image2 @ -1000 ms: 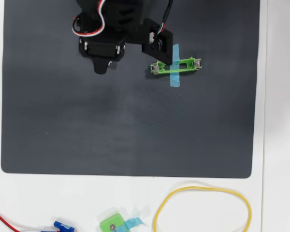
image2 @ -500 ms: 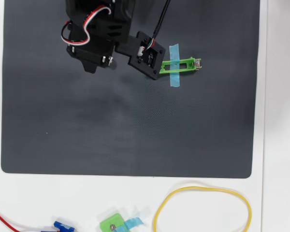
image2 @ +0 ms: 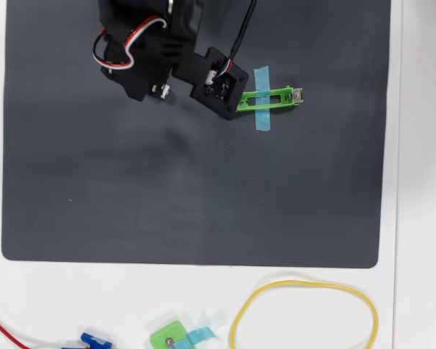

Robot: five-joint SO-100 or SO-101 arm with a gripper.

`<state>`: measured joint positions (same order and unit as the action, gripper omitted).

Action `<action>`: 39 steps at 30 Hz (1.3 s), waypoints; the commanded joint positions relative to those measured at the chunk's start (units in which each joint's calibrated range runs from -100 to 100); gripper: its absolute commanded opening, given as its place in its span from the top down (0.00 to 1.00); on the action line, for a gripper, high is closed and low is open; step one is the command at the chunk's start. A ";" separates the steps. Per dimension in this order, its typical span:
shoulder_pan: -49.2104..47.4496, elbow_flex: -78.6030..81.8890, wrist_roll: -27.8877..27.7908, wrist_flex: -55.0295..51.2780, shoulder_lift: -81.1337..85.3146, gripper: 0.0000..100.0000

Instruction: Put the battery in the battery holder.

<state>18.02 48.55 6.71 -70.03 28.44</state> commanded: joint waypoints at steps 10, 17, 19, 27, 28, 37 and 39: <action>-4.69 -1.50 1.01 0.27 -4.77 0.91; -4.79 -1.50 2.68 0.45 -4.86 0.91; -4.89 -1.50 2.78 0.53 -4.94 0.91; -6.76 -1.50 4.97 0.62 -5.20 0.91; -6.76 -1.59 4.92 0.62 -6.22 0.91; -6.04 -1.59 3.30 4.90 -8.69 0.90; -5.93 -1.59 3.25 5.08 -8.69 0.90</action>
<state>11.62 48.46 10.29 -65.55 19.69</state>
